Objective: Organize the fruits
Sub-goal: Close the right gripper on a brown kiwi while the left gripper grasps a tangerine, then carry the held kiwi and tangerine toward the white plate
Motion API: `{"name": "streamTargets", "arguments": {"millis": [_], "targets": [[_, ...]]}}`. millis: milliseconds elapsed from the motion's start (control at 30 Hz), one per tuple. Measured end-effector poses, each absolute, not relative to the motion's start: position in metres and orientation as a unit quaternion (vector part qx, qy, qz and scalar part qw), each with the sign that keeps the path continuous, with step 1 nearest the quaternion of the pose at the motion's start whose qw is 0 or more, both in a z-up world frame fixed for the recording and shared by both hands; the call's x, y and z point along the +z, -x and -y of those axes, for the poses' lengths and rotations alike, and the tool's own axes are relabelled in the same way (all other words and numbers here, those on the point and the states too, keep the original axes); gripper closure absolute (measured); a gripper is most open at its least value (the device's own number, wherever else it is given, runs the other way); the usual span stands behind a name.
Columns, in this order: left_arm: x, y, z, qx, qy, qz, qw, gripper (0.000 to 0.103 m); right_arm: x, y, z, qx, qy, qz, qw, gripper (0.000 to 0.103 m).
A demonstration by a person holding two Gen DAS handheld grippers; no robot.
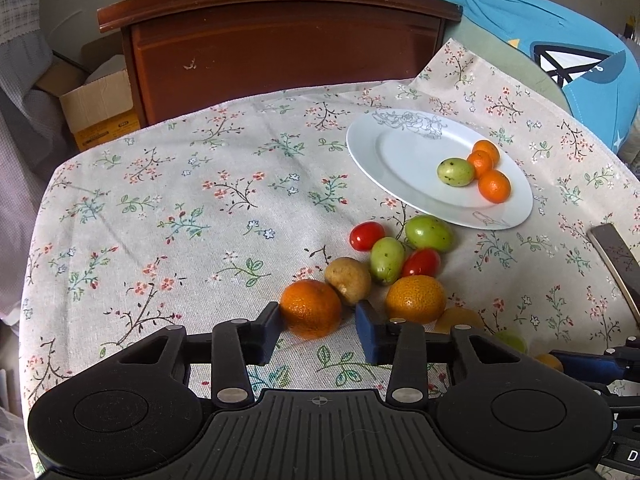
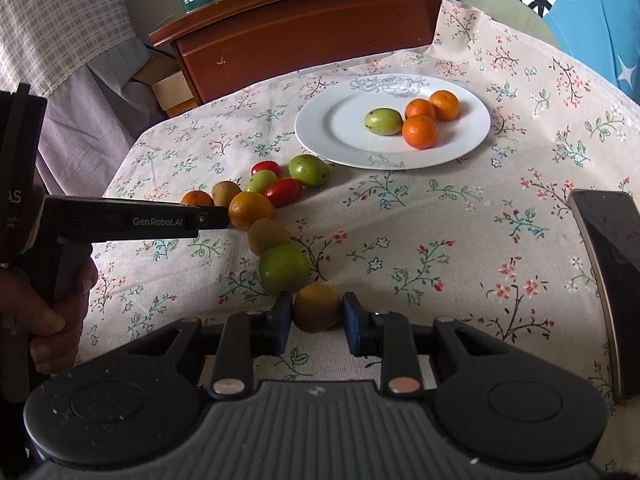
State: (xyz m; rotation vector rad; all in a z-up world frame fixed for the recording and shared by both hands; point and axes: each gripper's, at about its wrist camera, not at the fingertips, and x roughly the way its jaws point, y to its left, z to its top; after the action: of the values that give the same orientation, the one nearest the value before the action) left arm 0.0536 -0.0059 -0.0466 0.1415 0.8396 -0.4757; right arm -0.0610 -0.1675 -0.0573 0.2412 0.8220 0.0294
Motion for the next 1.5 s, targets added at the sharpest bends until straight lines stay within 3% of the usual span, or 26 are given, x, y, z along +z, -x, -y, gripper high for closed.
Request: {"name": "streamTargets", "arguments": {"millis": [800, 1500], "targets": [[-0.022, -0.038, 0.012, -0.238, -0.042, -0.383, 0.891, 0.073, -0.041, 0.056, 0.177, 0.013, -0.134, -0.378, 0.916, 0.077], [0.001, -0.054, 0.034, -0.264, -0.046, -0.360, 0.894, 0.073, -0.008, 0.002, 0.212, 0.035, -0.101, -0.351, 0.930, 0.077]]}}
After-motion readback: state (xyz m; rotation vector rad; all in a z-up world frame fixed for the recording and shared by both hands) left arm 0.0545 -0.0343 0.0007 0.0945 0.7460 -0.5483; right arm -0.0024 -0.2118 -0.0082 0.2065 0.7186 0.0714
